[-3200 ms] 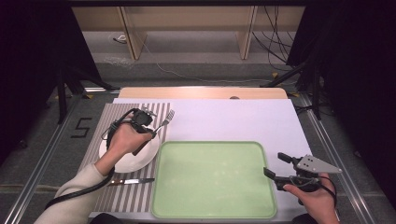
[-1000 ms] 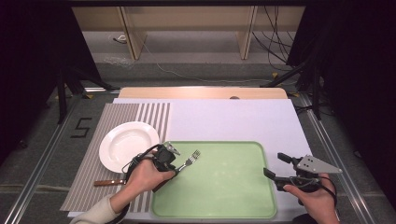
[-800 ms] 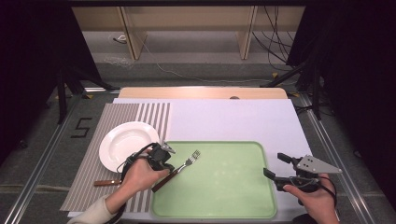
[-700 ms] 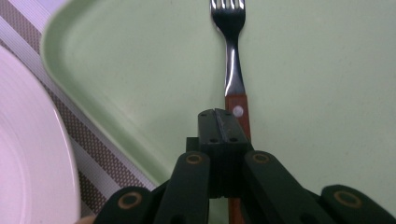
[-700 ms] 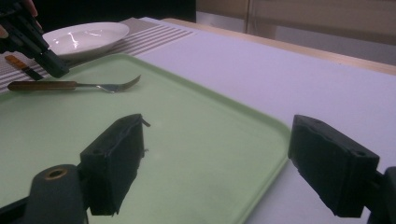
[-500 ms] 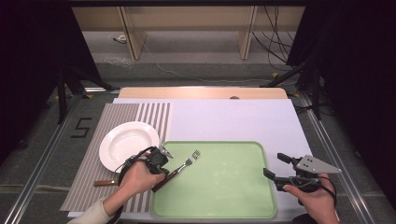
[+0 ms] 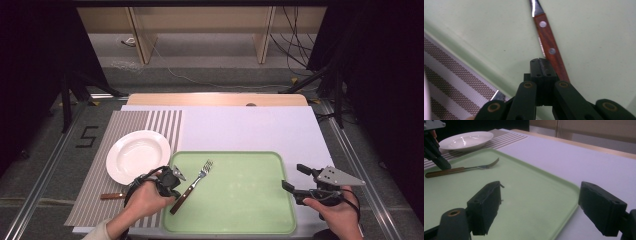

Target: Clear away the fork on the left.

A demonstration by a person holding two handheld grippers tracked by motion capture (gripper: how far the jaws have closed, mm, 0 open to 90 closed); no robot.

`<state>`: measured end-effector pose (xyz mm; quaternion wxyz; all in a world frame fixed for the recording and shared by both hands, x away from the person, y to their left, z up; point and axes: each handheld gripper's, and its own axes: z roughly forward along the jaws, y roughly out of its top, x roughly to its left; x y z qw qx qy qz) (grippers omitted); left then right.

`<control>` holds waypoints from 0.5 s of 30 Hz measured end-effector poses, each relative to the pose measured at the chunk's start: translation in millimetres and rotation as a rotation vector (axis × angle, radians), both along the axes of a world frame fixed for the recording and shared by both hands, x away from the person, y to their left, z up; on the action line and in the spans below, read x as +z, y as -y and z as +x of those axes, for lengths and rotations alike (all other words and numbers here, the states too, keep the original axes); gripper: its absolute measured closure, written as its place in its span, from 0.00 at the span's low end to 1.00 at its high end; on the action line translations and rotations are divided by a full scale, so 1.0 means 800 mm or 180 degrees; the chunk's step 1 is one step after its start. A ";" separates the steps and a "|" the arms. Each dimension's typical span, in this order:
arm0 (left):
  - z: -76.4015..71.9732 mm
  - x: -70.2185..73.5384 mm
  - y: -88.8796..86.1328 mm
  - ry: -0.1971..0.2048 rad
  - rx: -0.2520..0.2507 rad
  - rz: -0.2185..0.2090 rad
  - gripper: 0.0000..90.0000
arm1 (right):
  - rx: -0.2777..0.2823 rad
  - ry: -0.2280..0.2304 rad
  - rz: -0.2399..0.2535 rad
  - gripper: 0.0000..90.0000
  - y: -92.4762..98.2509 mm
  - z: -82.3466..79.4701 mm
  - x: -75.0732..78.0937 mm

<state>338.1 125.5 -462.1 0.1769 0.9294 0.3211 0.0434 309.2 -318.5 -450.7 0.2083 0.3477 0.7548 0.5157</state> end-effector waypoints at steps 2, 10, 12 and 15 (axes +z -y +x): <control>-0.003 0.000 0.002 0.0005 -0.0055 -0.0014 1.00 | 0.0002 0.0001 -0.0002 0.22 0.000 0.000 0.000; -0.011 -0.001 0.011 -0.0031 -0.0167 -0.0069 1.00 | 0.0002 -0.0006 0.0002 0.22 0.000 0.000 0.000; -0.014 -0.001 0.015 -0.0040 -0.0215 -0.0076 1.00 | 0.0004 -0.0007 0.0002 0.22 0.000 0.000 0.000; -0.018 0.000 0.020 -0.0060 -0.0262 -0.0088 1.00 | 0.0007 -0.0003 0.0001 0.22 -0.001 0.000 0.000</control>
